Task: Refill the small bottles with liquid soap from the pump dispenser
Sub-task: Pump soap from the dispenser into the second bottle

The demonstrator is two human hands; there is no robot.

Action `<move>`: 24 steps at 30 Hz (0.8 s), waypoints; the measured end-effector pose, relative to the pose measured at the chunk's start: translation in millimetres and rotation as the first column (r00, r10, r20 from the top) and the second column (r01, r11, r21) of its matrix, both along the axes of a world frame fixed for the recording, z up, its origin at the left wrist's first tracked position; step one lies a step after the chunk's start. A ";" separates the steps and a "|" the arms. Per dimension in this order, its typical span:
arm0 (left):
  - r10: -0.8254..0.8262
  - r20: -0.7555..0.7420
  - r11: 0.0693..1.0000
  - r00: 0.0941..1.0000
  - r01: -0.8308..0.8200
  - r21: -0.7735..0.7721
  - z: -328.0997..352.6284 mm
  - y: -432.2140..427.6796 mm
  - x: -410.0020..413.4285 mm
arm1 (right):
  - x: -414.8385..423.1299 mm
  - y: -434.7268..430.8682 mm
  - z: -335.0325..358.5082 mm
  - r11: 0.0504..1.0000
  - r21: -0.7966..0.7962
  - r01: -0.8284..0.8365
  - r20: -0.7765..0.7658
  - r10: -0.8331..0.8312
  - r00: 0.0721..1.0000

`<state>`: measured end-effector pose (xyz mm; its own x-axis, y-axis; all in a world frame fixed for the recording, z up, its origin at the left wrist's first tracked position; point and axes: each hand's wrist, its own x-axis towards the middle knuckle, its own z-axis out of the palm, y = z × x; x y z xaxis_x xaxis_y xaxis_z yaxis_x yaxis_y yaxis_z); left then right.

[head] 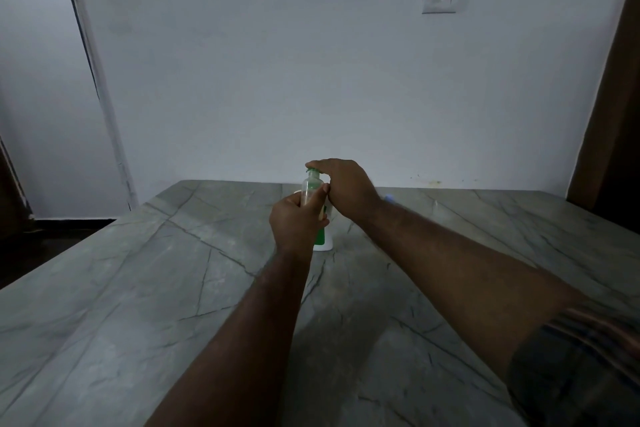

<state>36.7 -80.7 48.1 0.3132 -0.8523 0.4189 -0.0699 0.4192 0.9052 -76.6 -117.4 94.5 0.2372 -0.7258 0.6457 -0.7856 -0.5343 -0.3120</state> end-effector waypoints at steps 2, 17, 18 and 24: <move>-0.010 0.003 1.000 1.000 0.010 0.002 -1.9 -1.2 -0.4 | -1.3 2.1 -1.7 1.000 0.000 -0.002 0.010 0.002 1.000; -0.009 0.024 1.000 1.000 0.008 0.022 -5.0 -7.5 0.8 | -1.0 1.4 2.1 1.000 0.000 -0.023 0.004 0.023 1.000; -0.013 0.017 1.000 1.000 0.013 0.020 -5.9 -7.8 0.9 | -0.8 1.1 1.2 1.000 0.002 -0.020 0.003 0.020 1.000; -0.022 -0.002 1.000 1.000 0.022 0.009 -4.7 -7.2 1.6 | -1.8 1.7 13.1 1.000 0.002 -0.031 -0.038 0.031 0.999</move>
<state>38.3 -87.9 43.4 0.2946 -0.8627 0.4110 -0.0591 0.4128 0.9089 -78.3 -115.7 107.6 0.2838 -0.7185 0.6350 -0.7801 -0.5581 -0.2828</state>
